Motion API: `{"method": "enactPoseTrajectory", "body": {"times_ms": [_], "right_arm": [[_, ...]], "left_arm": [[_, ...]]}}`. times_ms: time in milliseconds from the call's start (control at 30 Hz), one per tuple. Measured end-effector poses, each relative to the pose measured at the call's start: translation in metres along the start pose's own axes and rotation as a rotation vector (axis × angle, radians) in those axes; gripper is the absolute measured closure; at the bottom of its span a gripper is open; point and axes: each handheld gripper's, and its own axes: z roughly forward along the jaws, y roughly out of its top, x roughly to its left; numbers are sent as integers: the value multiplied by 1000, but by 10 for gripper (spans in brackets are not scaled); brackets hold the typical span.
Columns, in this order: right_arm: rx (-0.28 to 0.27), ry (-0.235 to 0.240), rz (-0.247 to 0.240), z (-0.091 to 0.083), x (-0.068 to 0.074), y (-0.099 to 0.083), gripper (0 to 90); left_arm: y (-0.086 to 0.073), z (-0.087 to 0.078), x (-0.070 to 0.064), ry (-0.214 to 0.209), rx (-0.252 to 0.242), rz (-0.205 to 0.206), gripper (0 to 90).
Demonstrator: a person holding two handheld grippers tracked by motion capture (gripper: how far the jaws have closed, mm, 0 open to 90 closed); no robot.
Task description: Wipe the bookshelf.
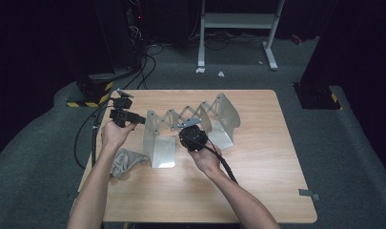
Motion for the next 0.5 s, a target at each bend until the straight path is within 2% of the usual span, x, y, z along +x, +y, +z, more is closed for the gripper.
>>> {"method": "enactPoseTrajectory", "body": {"times_ms": [100,233,433,500], "right_arm": [[2,-18,7,-3,-2,-2,856],[1,-25,0,-9,-8,-8,880],[-8,22,-13,-19,-21,-20,892],[-16,46,-24,-23,-25,-23,892]], "left_arm": [[1,1,0,3,-25,-16,502],[0,5,-4,2,-3,2,483],[-14,10,-11,11,14,35,464],[-22,10,-14,-24,11,39,461]]}}
